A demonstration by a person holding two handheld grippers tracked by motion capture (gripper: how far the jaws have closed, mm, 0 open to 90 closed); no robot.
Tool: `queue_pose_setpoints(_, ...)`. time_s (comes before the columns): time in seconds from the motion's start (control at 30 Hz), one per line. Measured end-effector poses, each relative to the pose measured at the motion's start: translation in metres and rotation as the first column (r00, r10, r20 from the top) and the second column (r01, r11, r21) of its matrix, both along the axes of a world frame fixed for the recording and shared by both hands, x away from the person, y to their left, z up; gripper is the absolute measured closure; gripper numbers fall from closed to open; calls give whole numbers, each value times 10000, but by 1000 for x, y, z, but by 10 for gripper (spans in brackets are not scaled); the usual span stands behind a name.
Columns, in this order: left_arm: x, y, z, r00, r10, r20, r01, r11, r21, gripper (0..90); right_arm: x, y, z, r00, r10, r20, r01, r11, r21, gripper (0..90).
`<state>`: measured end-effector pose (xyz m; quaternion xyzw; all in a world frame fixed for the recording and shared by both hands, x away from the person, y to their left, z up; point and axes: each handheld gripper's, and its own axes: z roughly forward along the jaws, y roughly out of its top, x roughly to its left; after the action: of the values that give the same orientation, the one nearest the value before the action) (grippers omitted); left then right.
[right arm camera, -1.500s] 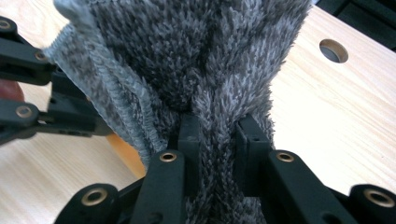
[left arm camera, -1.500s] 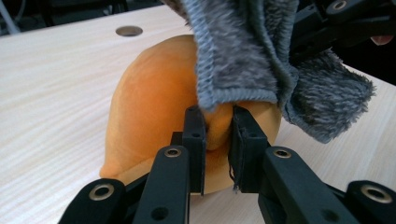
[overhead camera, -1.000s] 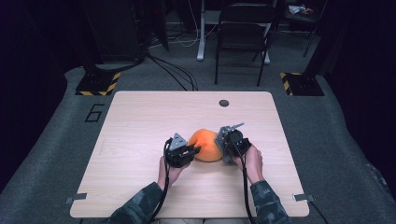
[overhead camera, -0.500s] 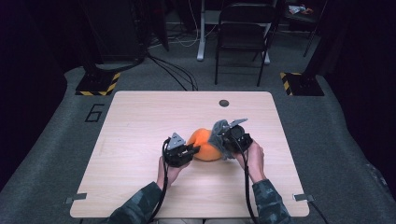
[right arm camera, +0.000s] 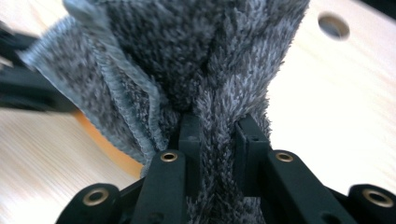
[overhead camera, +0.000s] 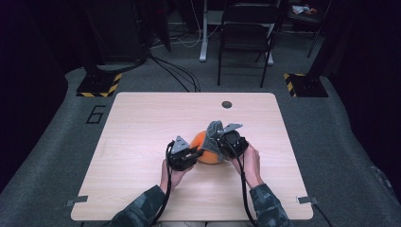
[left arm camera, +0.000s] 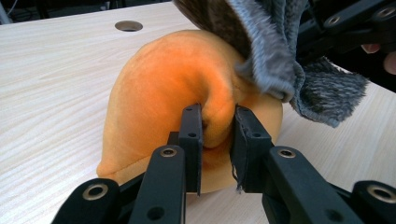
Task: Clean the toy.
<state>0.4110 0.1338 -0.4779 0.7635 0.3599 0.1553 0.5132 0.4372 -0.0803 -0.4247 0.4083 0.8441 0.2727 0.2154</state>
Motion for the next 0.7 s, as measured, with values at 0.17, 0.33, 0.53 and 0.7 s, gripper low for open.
queue_pose_setpoints(0.17,1,-1,0,10000,35,-55,-35,9999,-111,752,8,-10,-14,9977,-515,-441,494,9977,-457,758)
queue_pose_setpoints(0.33,2,1,-1,10000,13,19,-13,9999,-110,751,16,-19,-34,9896,-1053,-979,955,9904,-1000,757)
queue_pose_setpoints(0.53,3,4,-1,9999,100,65,-99,9997,-218,742,24,-24,-63,9800,-1319,-1491,1175,9878,-1018,757)
queue_pose_setpoints(0.7,4,6,-1,9998,171,71,-169,9994,-287,740,23,-33,-36,9814,-1394,-1321,1314,9890,-678,758)
